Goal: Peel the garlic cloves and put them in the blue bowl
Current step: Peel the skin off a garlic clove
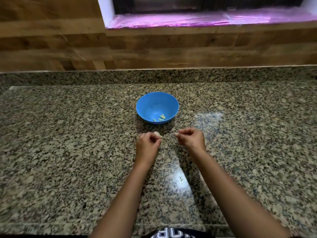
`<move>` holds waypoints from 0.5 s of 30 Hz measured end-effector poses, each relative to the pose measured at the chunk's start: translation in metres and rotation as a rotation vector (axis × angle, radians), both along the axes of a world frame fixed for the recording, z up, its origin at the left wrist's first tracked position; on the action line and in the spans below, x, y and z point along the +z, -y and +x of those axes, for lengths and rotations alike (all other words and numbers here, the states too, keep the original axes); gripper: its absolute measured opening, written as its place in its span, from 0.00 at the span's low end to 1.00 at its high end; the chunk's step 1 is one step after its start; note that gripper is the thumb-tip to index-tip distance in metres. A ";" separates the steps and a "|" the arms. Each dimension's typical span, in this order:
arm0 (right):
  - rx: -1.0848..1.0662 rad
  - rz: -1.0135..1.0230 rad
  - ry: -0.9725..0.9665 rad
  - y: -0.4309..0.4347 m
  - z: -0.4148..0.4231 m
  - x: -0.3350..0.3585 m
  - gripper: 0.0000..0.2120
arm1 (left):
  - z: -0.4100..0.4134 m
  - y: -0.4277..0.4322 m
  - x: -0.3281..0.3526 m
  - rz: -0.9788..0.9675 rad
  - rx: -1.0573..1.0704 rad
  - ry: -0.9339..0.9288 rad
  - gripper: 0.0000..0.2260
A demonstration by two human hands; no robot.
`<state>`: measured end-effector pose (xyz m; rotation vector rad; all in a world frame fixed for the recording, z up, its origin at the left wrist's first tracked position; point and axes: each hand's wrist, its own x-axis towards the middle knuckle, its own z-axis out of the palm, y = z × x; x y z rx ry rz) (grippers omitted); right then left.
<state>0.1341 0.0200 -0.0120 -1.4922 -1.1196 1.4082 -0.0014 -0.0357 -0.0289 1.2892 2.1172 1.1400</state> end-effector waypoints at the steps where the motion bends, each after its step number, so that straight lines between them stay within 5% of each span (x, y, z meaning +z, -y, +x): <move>1: -0.004 0.003 0.009 0.002 -0.001 -0.001 0.07 | 0.000 0.000 -0.003 -0.029 -0.051 -0.066 0.03; 7: -0.020 -0.021 -0.040 0.009 0.001 -0.007 0.04 | 0.004 -0.011 -0.008 -0.183 -0.154 -0.407 0.12; 15: 0.035 -0.073 -0.046 0.015 0.000 -0.009 0.04 | 0.005 -0.013 -0.017 -0.196 -0.178 -0.436 0.11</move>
